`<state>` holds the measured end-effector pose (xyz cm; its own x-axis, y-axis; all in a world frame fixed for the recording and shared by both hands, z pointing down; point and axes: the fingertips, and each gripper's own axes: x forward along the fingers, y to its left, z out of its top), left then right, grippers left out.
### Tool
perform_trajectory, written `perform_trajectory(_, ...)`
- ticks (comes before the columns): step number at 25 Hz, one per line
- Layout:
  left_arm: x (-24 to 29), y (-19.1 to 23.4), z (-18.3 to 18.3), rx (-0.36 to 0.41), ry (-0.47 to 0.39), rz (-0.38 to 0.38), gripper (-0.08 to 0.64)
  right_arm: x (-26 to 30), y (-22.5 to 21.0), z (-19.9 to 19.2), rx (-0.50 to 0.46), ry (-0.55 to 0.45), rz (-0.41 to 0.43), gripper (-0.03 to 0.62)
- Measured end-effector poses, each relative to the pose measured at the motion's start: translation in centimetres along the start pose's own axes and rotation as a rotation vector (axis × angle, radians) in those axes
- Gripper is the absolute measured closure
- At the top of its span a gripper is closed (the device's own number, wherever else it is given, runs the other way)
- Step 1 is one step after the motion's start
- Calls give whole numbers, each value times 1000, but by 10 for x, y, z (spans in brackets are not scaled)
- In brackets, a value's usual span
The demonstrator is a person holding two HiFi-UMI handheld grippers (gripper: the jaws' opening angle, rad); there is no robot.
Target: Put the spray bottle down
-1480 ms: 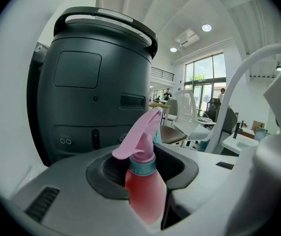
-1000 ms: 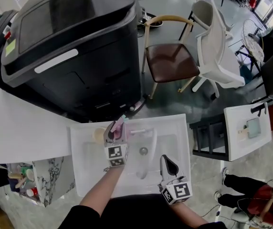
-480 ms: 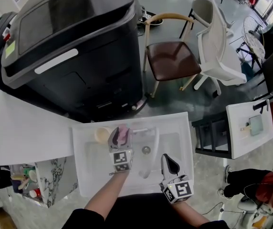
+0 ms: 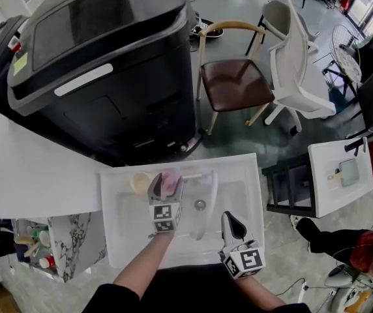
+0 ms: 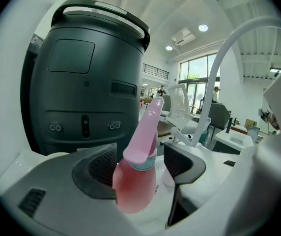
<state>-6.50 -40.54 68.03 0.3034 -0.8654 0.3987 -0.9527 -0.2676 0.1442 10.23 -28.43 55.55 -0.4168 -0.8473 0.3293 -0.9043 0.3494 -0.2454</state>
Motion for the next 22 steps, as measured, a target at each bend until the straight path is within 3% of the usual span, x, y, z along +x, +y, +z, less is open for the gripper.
perform_trajectory(10, -39, -8, 4, 25, -25, -17, 245, -19, 6, -2, -24, -17, 10, 594)
perform_trajectory(14, -69, -11, 4, 4, -30, -9, 245, -35, 12, -4, -25, -27, 17, 594)
perform_trajectory(18, -104, -15, -8, -22, 31, -4, 245, -49, 31, -13, -23, -24, 63, 594)
perform_trajectory(22, -154, -20, -6, -48, 10, -4, 247, -70, 53, -22, -49, -23, 84, 594)
